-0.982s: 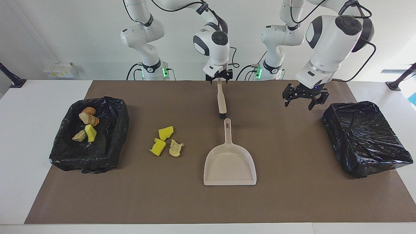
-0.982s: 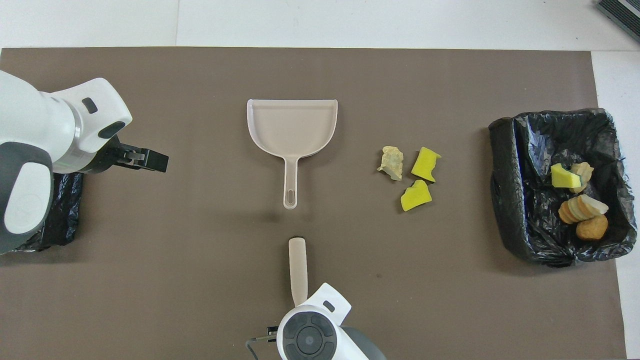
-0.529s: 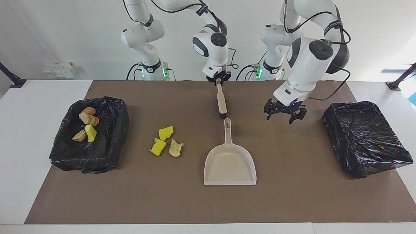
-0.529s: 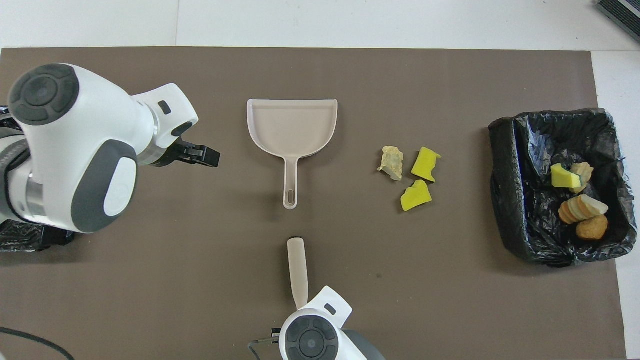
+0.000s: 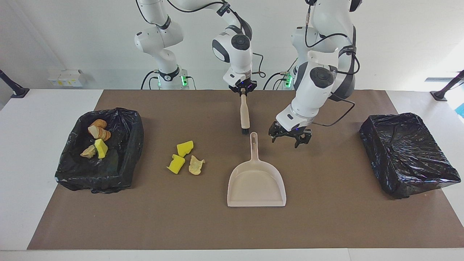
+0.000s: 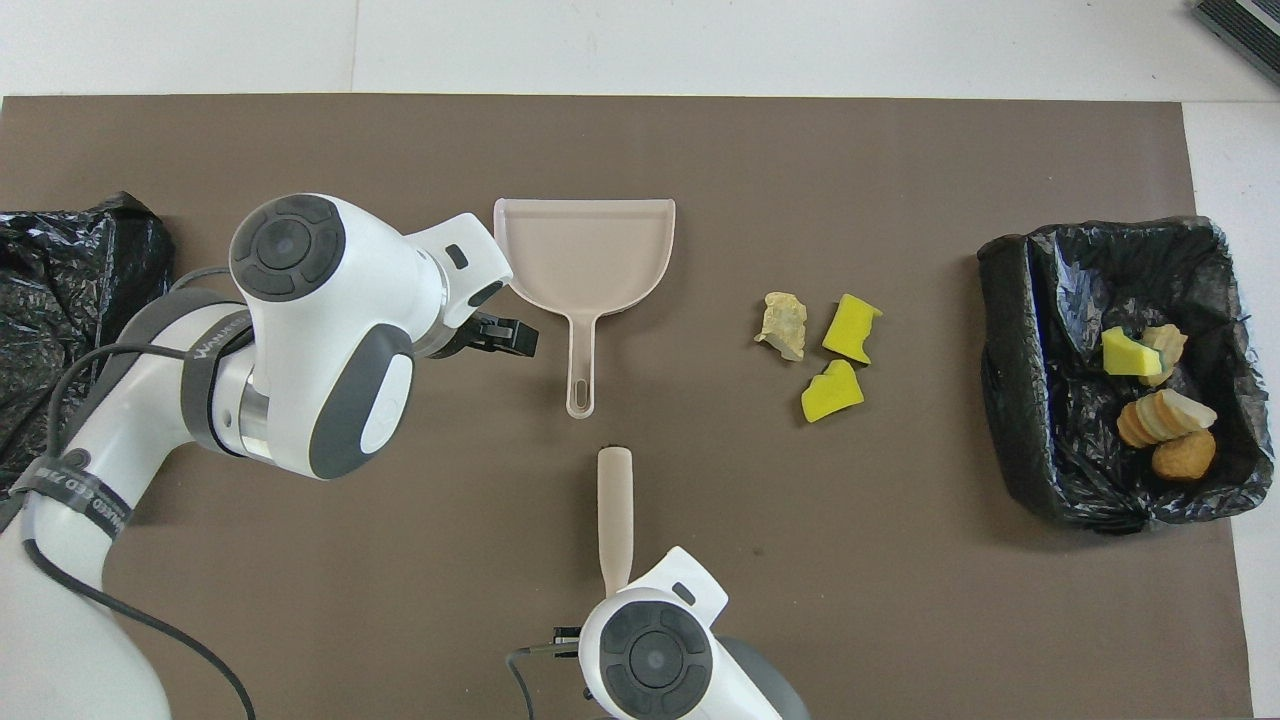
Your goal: Sweep and dump trash in bin
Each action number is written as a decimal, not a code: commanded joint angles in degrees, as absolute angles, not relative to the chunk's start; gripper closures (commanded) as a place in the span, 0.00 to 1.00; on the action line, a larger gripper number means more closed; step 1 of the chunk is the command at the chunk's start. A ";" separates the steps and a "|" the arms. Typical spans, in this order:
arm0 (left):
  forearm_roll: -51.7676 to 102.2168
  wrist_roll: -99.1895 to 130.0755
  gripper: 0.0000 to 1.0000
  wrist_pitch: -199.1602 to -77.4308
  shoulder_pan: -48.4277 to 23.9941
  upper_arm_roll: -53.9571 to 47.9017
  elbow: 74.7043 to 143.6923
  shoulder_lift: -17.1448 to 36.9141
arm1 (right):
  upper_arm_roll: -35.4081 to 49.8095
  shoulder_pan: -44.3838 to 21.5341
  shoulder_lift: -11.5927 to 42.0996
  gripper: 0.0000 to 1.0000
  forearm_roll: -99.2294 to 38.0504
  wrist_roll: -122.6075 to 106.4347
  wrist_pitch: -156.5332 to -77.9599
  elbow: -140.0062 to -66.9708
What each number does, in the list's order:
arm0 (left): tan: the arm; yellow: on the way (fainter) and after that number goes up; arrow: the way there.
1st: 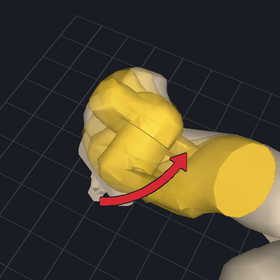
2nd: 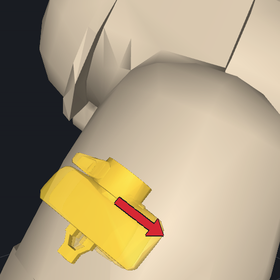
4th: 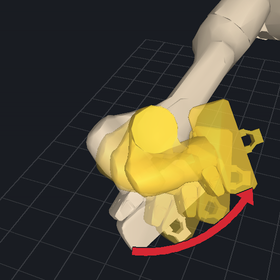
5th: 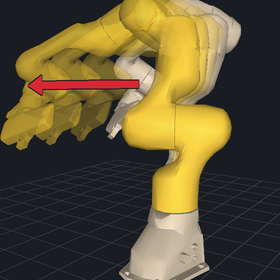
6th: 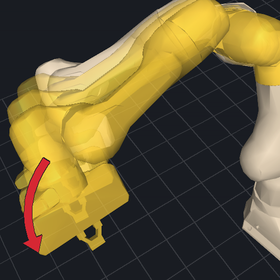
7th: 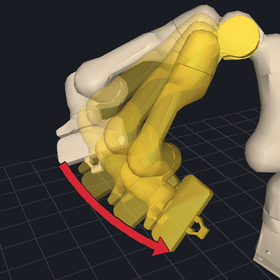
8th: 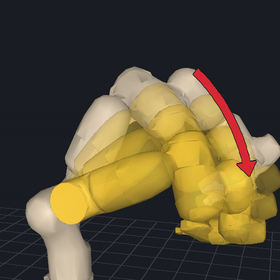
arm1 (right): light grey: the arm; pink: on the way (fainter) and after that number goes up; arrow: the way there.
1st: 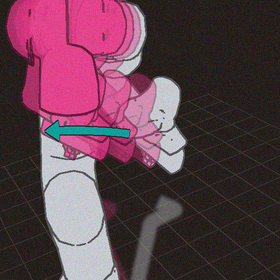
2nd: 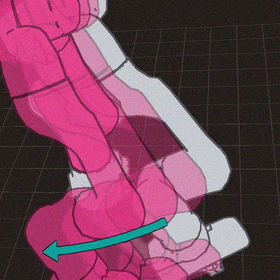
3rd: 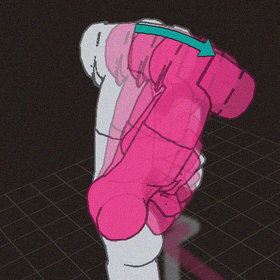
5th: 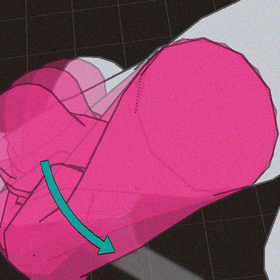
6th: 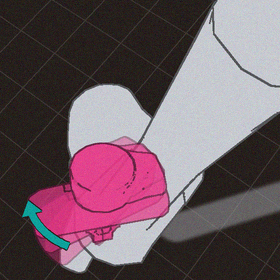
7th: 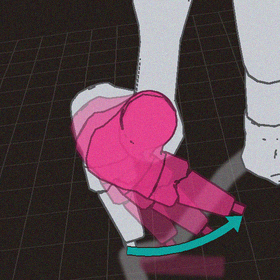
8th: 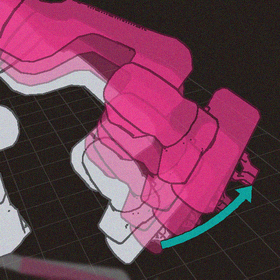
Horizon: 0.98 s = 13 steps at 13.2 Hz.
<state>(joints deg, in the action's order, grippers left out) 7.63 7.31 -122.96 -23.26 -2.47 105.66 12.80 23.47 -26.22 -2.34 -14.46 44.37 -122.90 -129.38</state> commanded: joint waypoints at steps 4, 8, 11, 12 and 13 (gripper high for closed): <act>12.04 13.09 0.00 -130.33 -28.56 -1.49 107.93 14.23 | 23.73 -13.91 -11.16 1.00 -10.74 40.35 -111.45 -128.59; 11.34 14.50 0.00 -132.18 -31.28 -1.41 108.02 15.82 | 23.73 -4.60 -9.68 1.00 2.00 33.08 -111.00 -128.85; 11.16 15.64 0.00 -132.63 -32.60 -1.41 108.02 16.26 | 23.73 4.63 -8.35 1.00 10.08 21.84 -110.57 -129.11; 11.16 15.64 0.00 -133.06 -32.69 -1.41 108.02 16.87 | 23.82 7.62 -8.26 1.00 11.76 18.32 -110.22 -129.46; 11.08 15.73 0.05 -133.33 -33.04 -1.41 108.02 16.96 | 23.82 10.69 -7.91 1.00 12.82 15.06 -110.39 -129.55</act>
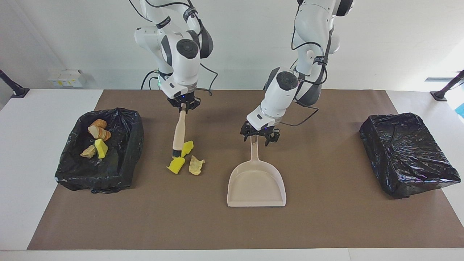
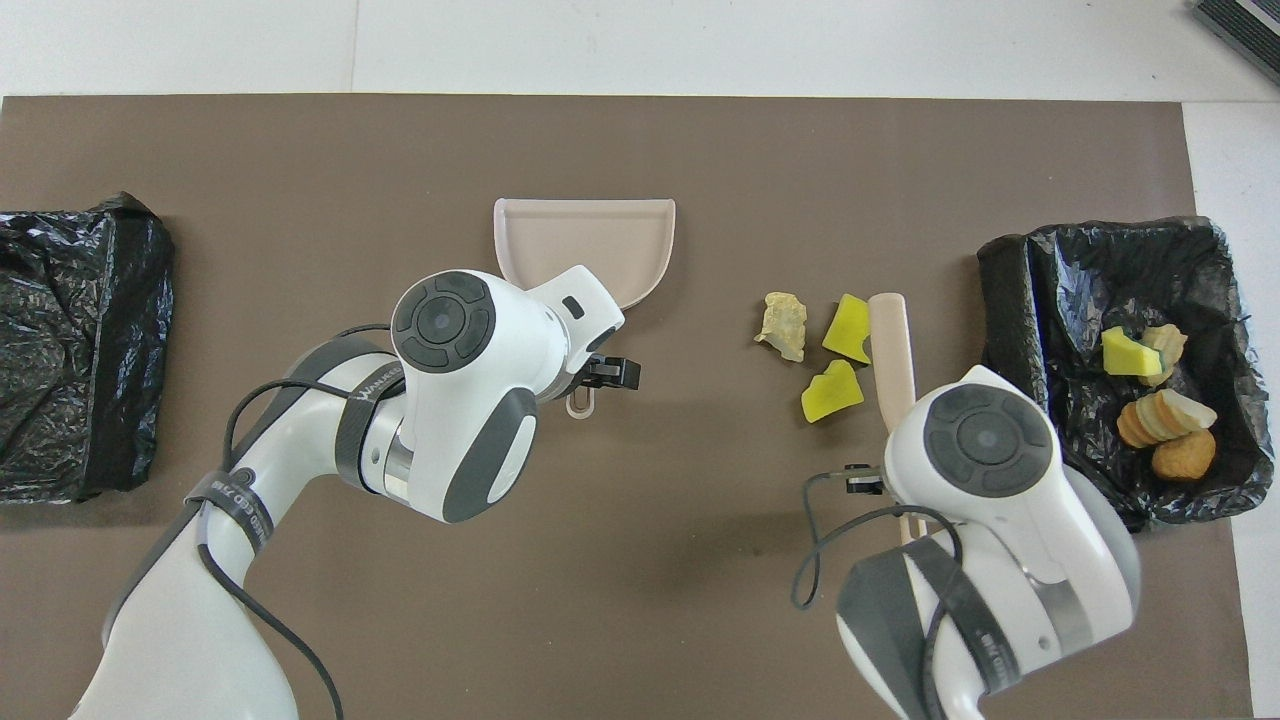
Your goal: Sweep and dump trash in bin
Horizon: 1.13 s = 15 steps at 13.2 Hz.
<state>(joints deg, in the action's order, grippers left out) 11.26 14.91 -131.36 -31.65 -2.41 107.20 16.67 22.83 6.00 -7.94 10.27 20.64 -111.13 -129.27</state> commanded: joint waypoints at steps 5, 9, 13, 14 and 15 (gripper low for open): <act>9.93 15.64 0.85 -133.16 -32.96 -1.41 108.37 16.96 | 23.99 12.66 -1.15 1.00 16.00 14.41 -113.29 -127.97; 9.93 15.30 1.00 -132.28 -32.52 -1.23 107.58 16.88 | 24.52 10.47 2.10 1.00 13.64 15.55 -112.59 -127.10; 7.38 3.83 1.00 -126.76 -28.14 -0.88 104.95 15.82 | 24.43 7.39 2.64 1.00 4.07 15.64 -109.86 -125.25; 7.38 -1.70 1.00 -126.22 -26.21 -0.88 104.59 15.73 | 24.52 6.95 2.72 1.00 2.65 15.56 -109.78 -124.90; 7.38 -7.50 1.00 -126.21 -24.63 -0.97 104.50 15.65 | 24.52 5.99 3.16 1.00 0.81 15.56 -109.78 -124.63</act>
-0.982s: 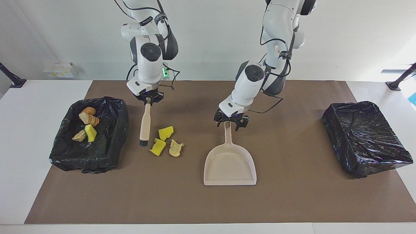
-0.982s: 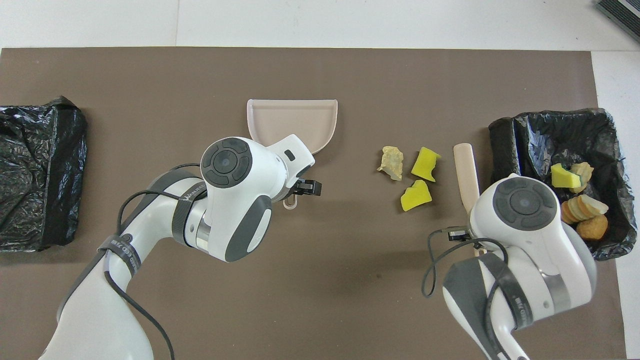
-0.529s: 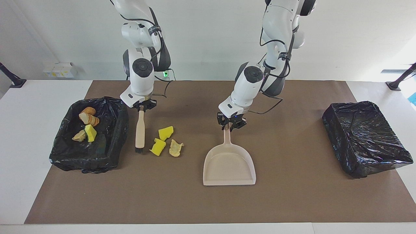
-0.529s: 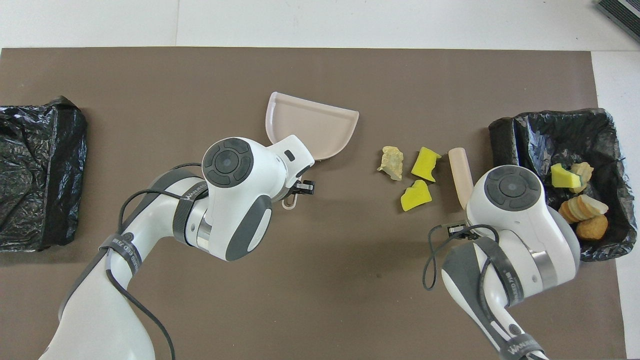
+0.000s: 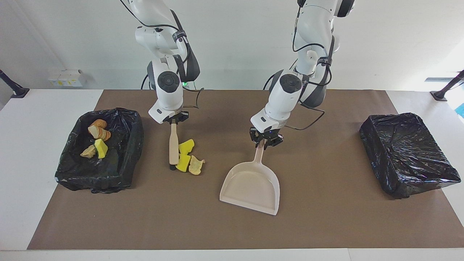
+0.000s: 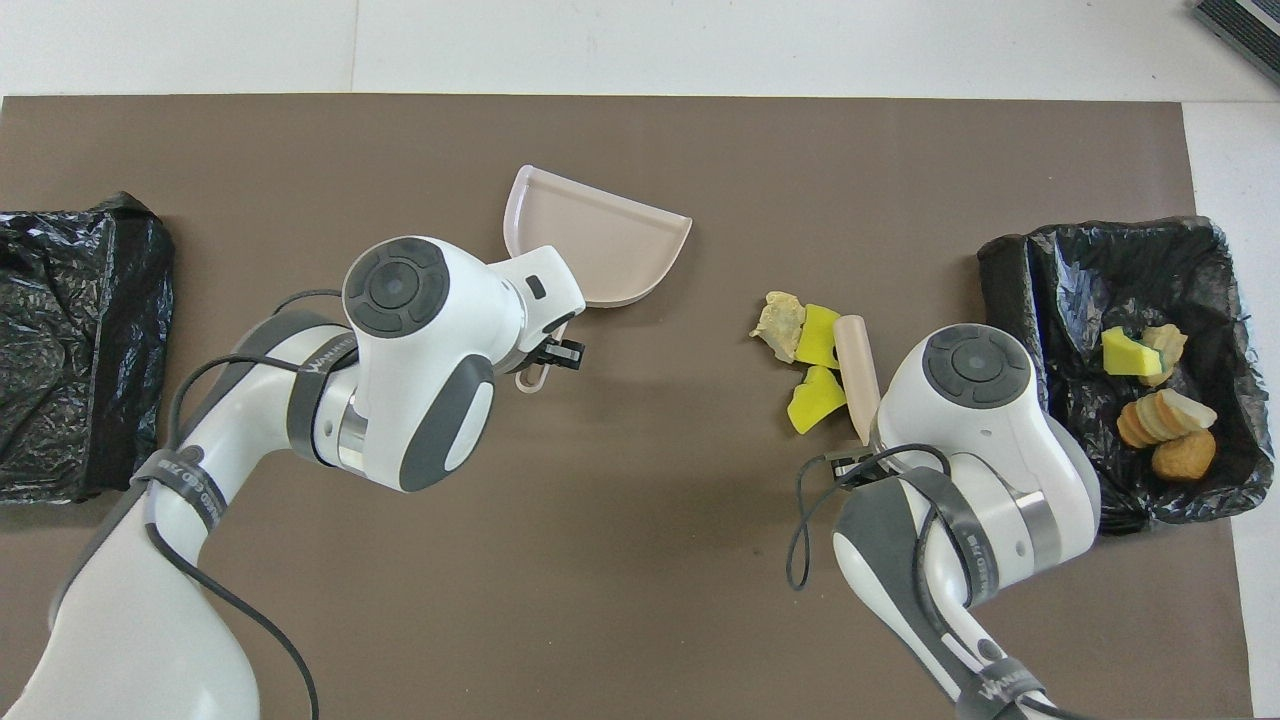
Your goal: Sweep and dump trash in bin
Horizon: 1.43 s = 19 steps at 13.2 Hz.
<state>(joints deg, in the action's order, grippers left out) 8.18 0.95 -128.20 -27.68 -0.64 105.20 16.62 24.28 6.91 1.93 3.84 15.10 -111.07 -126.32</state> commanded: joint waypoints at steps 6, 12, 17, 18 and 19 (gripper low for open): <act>8.35 -49.68 1.00 -123.32 -16.19 -1.14 104.59 14.77 | 24.43 1.68 3.95 1.00 -7.82 23.96 -111.71 -122.09; 5.74 -72.85 1.00 -113.31 -13.44 -0.79 104.33 13.54 | 23.90 4.21 4.04 1.00 5.94 23.56 -110.39 -118.21; -7.12 -68.24 1.00 -112.07 -23.28 -1.14 103.01 13.10 | 24.26 4.13 7.12 1.00 12.05 23.11 -110.22 -118.91; -7.12 -65.16 1.00 -110.93 -23.20 -1.32 102.66 13.53 | 24.34 3.43 7.90 1.00 11.69 23.29 -110.48 -119.00; -7.12 -62.95 1.00 -110.66 -23.55 -1.23 102.74 13.80 | 24.52 3.25 9.22 1.00 10.38 23.55 -110.65 -119.00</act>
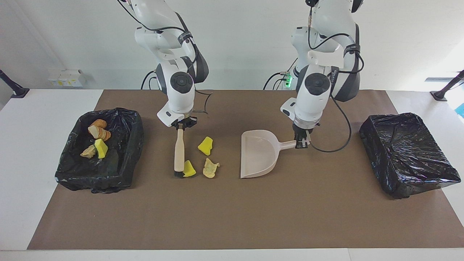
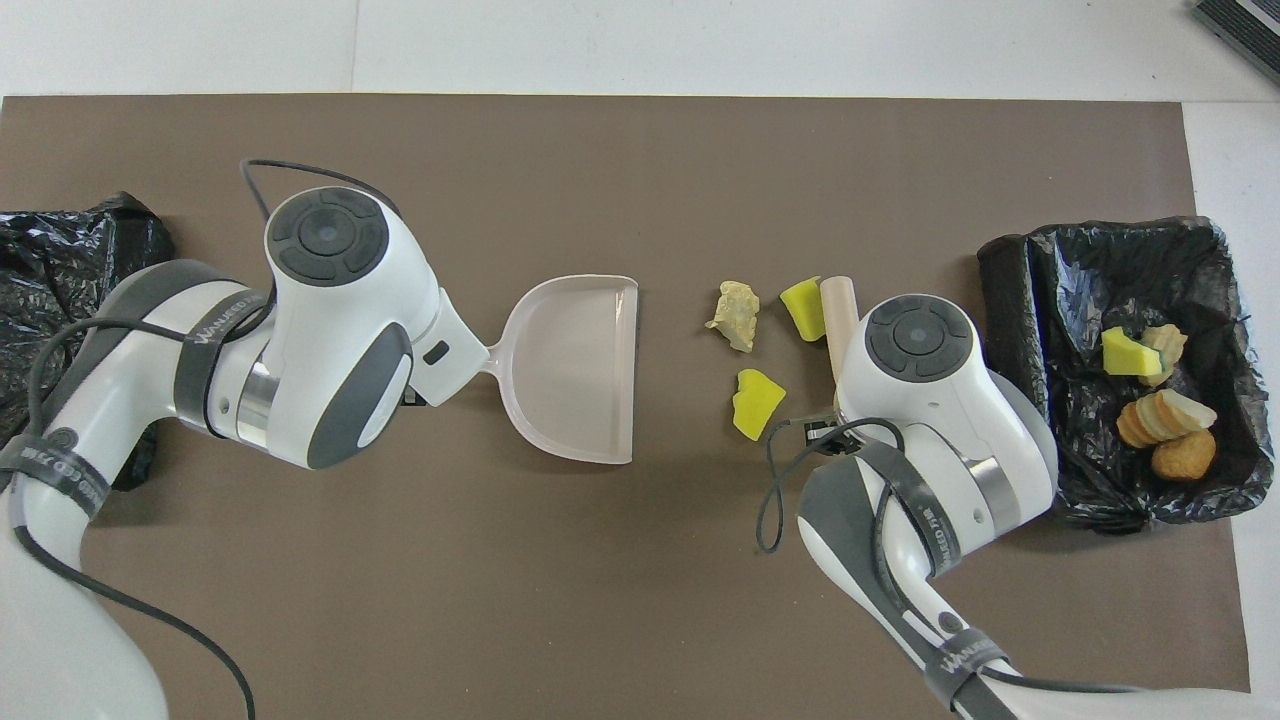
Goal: Sweep and dump trash in bin
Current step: 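Sweep the sponge pieces into the dustpan with the right gripper's brush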
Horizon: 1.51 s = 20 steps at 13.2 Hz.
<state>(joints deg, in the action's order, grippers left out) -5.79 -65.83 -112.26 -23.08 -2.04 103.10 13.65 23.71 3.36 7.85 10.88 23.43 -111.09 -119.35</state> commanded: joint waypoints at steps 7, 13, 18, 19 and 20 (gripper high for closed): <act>-1.49 -55.82 1.00 -109.60 -23.90 -1.41 103.62 14.24 | 24.52 -3.68 10.19 1.00 -6.30 23.29 -112.31 -118.56; -1.14 -54.05 1.00 -114.68 -26.54 -1.49 108.36 13.01 | 24.52 -10.28 10.20 1.00 -28.36 28.91 -119.35 -117.69; -0.97 -54.84 1.00 -116.63 -26.81 -1.49 109.69 12.83 | 23.38 -9.06 6.86 1.00 -27.09 30.24 -110.33 -112.95; -0.27 -54.76 1.00 -116.28 -26.20 -1.49 109.60 12.83 | 23.12 -8.01 6.25 1.00 -22.20 30.06 -108.39 -112.07; 1.91 -54.58 1.00 -115.76 -25.32 -1.41 109.43 12.83 | 23.38 -7.74 6.33 1.00 -15.10 29.36 -106.46 -111.02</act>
<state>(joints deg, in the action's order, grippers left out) -0.64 -54.90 -114.95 -25.95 -1.92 107.62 14.28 22.99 -9.17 7.39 -22.41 29.73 -109.82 -112.46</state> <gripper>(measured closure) 0.674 0.740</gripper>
